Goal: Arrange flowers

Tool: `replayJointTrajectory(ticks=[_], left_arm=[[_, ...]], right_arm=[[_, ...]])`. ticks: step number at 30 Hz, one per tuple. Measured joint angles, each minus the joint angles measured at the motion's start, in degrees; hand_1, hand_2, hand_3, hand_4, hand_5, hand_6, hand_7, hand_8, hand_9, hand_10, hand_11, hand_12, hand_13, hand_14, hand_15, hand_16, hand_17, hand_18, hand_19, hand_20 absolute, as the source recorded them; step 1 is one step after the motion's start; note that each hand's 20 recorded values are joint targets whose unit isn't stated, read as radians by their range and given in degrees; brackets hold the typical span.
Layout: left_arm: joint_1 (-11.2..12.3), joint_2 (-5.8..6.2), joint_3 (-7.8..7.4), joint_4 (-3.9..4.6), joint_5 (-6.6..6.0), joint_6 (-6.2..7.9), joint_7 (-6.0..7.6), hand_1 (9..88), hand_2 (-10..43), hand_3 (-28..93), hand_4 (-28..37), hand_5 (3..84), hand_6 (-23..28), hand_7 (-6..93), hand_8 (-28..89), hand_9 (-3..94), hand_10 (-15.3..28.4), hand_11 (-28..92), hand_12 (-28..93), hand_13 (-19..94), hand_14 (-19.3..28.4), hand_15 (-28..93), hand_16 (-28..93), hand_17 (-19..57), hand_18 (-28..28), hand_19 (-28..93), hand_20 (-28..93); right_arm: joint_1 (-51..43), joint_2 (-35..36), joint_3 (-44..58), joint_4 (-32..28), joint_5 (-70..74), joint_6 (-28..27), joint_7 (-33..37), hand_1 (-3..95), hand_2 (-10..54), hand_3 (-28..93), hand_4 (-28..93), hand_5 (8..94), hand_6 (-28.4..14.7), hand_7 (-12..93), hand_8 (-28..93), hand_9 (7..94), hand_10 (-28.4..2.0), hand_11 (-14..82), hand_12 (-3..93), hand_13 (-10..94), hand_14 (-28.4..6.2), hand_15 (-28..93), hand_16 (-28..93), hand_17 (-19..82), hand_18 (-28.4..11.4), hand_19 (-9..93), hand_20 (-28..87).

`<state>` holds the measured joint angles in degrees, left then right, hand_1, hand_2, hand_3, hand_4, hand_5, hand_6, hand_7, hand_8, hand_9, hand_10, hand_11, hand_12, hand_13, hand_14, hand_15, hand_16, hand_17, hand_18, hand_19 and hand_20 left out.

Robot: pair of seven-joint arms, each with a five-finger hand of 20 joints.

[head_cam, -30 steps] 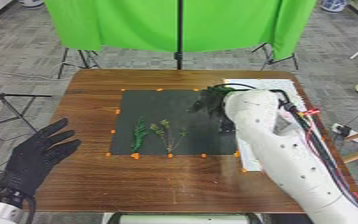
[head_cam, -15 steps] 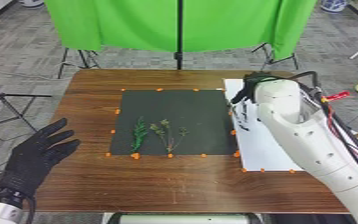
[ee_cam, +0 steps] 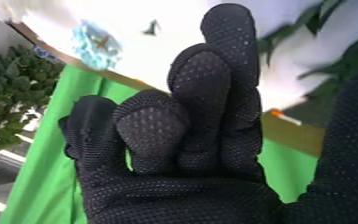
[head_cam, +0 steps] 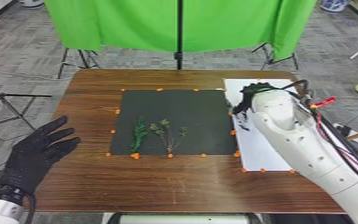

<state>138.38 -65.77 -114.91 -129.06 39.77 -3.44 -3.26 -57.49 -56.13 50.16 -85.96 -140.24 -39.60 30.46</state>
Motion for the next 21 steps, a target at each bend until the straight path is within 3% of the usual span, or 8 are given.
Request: replayJointTrajectory(ticks=[7, 13, 17, 21], left_arm=[[-0.2, 0.13, 0.00, 0.15, 0.00, -0.20, -0.23, 25.8, -0.8, 71, -26.4, 34.0, 1.9, 24.8, -12, 30.3, 13.1, 31, 14, 28, 15.9, 47, -2, -7.1, 23.6, 54, 10], [-0.6, 0.19, 0.00, 0.40, 0.00, -0.46, -0.56, 25.7, -0.9, 71, -26.4, 34.0, 1.9, 24.8, -12, 30.3, 13.1, 31, 14, 28, 15.9, 47, -2, -7.1, 23.6, 54, 10], [-0.8, 0.19, 0.01, 0.49, 0.00, -0.62, -0.79, 25.7, -0.9, 71, -26.5, 34.1, 1.9, 24.7, -12, 30.3, 13.2, 31, 14, 28, 15.9, 47, -2, -7.0, 23.5, 54, 10], [-0.9, 0.19, 0.02, 0.50, 0.01, -0.68, -0.86, 25.7, -0.9, 71, -26.5, 34.0, 1.8, 24.9, -12, 30.3, 13.1, 30, 14, 28, 15.9, 47, -2, -7.1, 23.5, 54, 10]], right_arm=[[0.0, -0.2, 0.2, 1.4, -0.1, 0.3, -0.6, 37.3, -6.6, 38, -28, 80.4, 0.1, 45, -19, 87.1, -9.3, 51.5, 33.3, 80, -8.9, 75, 30, 48, -21.3, 93, 58], [-0.3, -0.6, 0.5, 1.3, -0.5, 0.8, -1.2, 48.3, -6.1, 36, -28, 82.1, 1.0, 46, -20, 89.0, -8.7, 51.0, 32.5, 81, -8.2, 74, 29, 49, -20.8, 93, 58], [-0.8, -1.1, 1.3, 1.0, 0.0, 1.1, -1.4, 49.2, -8.4, 57, -28, 84.7, 2.0, 44, -19, 91.3, -8.1, 49.6, 32.0, 83, -7.3, 73, 30, 50, -20.2, 93, 57], [-2.0, -2.0, 3.2, 0.8, 3.2, 1.8, -2.9, 47.6, -8.7, 69, -28, 87.8, 1.0, 39, -3, 93.6, -8.3, 48.0, 31.2, 85, -7.0, 72, 30, 50, -19.7, 93, 57]])
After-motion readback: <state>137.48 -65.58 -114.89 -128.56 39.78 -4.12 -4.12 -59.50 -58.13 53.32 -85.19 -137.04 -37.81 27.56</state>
